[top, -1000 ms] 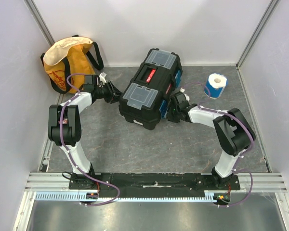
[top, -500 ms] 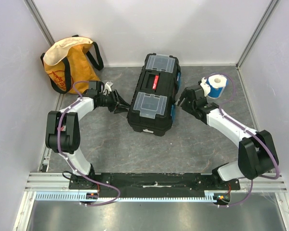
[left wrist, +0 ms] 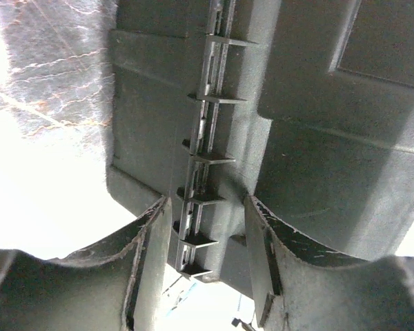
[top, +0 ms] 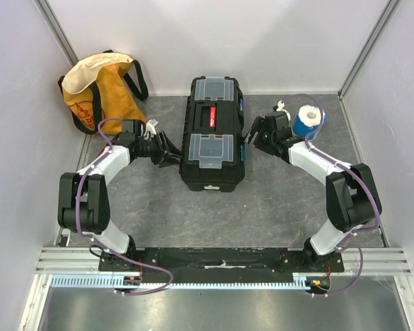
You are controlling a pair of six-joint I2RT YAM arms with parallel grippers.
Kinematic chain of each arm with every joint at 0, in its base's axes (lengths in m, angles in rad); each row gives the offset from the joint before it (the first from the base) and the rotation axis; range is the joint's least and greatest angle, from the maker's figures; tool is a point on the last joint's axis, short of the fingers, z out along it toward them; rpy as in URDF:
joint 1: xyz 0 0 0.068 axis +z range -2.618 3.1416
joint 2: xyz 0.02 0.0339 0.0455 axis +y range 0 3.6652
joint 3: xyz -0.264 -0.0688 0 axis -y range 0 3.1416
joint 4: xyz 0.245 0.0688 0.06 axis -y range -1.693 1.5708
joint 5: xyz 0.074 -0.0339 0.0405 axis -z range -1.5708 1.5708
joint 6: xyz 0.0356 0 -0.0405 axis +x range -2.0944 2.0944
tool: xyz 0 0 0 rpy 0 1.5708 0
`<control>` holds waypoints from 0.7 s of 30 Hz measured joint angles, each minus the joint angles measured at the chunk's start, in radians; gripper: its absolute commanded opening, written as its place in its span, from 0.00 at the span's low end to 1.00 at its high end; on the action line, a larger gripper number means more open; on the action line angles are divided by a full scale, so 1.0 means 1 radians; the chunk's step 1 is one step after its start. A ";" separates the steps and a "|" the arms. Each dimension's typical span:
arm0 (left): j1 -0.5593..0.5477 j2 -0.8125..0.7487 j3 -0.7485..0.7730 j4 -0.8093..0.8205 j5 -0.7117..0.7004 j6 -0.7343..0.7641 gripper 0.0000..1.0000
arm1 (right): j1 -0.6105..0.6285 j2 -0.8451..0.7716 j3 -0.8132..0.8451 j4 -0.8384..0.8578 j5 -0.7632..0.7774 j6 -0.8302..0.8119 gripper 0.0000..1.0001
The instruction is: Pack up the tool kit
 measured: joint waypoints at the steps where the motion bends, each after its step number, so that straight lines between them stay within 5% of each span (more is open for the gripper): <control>1: -0.002 -0.006 0.002 -0.012 -0.021 0.002 0.58 | 0.000 -0.001 0.003 -0.010 0.002 -0.005 0.82; 9: 0.020 -0.141 0.033 -0.187 -0.311 0.005 0.84 | -0.003 -0.140 0.034 -0.232 0.133 -0.066 0.98; 21: 0.048 -0.651 0.138 -0.387 -0.572 0.112 0.87 | -0.051 -0.623 0.044 -0.483 0.440 -0.161 0.98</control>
